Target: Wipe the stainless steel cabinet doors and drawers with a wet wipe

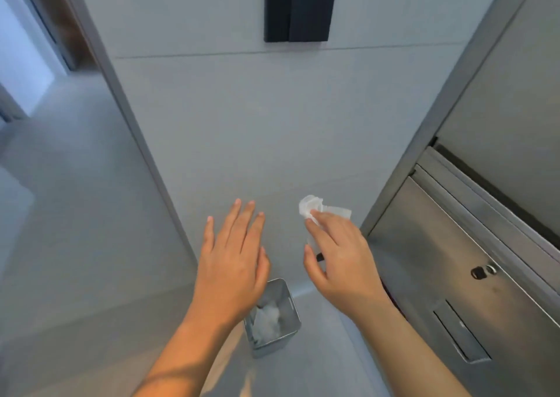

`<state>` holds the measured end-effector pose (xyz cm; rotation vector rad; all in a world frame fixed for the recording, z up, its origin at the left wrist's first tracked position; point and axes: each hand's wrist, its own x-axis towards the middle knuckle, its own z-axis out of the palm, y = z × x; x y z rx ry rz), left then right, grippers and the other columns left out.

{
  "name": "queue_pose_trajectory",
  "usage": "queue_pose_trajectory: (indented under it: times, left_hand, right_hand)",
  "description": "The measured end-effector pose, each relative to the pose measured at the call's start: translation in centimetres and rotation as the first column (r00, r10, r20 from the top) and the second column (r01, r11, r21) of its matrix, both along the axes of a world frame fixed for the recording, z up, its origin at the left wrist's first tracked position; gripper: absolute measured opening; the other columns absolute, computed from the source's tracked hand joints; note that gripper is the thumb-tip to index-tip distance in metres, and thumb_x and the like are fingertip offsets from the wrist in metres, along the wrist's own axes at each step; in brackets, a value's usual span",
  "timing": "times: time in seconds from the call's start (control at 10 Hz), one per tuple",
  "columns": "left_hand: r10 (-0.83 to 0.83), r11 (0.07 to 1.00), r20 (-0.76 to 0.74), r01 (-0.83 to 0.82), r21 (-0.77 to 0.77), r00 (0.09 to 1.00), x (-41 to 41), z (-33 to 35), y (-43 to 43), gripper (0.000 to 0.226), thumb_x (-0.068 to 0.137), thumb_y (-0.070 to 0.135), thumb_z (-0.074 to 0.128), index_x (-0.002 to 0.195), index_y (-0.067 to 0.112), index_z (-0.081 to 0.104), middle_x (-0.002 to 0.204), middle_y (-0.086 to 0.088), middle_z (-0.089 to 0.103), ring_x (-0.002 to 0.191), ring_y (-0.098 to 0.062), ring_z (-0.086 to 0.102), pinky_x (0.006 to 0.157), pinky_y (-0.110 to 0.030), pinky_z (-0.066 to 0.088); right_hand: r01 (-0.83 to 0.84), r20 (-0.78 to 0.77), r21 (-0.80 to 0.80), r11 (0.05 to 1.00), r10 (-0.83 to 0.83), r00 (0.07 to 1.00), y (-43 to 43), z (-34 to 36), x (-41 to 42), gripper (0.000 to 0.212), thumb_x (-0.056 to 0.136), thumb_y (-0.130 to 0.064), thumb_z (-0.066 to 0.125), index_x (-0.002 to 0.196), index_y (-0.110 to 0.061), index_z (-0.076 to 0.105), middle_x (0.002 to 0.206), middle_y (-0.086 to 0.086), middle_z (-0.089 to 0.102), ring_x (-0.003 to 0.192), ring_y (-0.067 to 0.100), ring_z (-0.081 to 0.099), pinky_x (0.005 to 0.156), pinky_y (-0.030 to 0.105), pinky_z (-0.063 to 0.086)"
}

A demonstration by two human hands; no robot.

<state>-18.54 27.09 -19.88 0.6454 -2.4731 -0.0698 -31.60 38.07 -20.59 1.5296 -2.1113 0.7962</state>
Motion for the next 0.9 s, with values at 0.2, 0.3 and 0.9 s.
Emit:
queue_pose_trajectory:
  times: [0.2, 0.3, 0.9]
  left_hand:
    - [0.183, 0.981, 0.047, -0.186, 0.063, 0.982, 0.0, -2.8, 0.7, 0.049, 0.076, 0.015, 0.036, 0.113, -0.003, 0.063, 0.126, -0.02, 0.057, 0.117, -0.039, 0.053, 0.091, -0.065, 0.036]
    - [0.238, 0.965, 0.07, -0.244, 0.096, 0.969, -0.6, -4.0, 1.1, 0.05, 0.076, 0.014, 0.036, 0.115, -0.003, 0.061, 0.127, -0.021, 0.055, 0.118, -0.039, 0.052, 0.09, -0.065, 0.036]
    - [0.337, 0.936, 0.107, -0.346, 0.072, 0.935, -2.3, -9.0, 0.2, 0.042, 0.073, 0.003, 0.051, 0.113, -0.005, 0.062, 0.125, -0.023, 0.056, 0.115, -0.041, 0.053, 0.086, -0.065, 0.04]
  right_hand:
    - [-0.143, 0.047, 0.111, 0.983, 0.138, 0.989, -1.1, -5.3, -1.2, 0.032, 0.08, -0.015, 0.05, 0.096, 0.006, 0.068, 0.099, 0.019, 0.067, 0.086, 0.032, 0.066, 0.076, 0.039, 0.053]
    - [-0.194, 0.109, 0.184, 0.963, 0.176, 0.978, -1.5, -8.2, -1.8, 0.026, 0.07, -0.004, 0.071, 0.095, 0.006, 0.069, 0.095, 0.018, 0.067, 0.083, 0.033, 0.066, 0.074, 0.04, 0.054]
    - [-0.254, 0.374, 0.366, 0.895, 0.109, 0.921, -5.5, -19.3, -2.8, 0.012, 0.065, 0.002, 0.076, 0.075, 0.002, 0.07, 0.079, 0.014, 0.065, 0.066, 0.031, 0.063, 0.056, 0.036, 0.054]
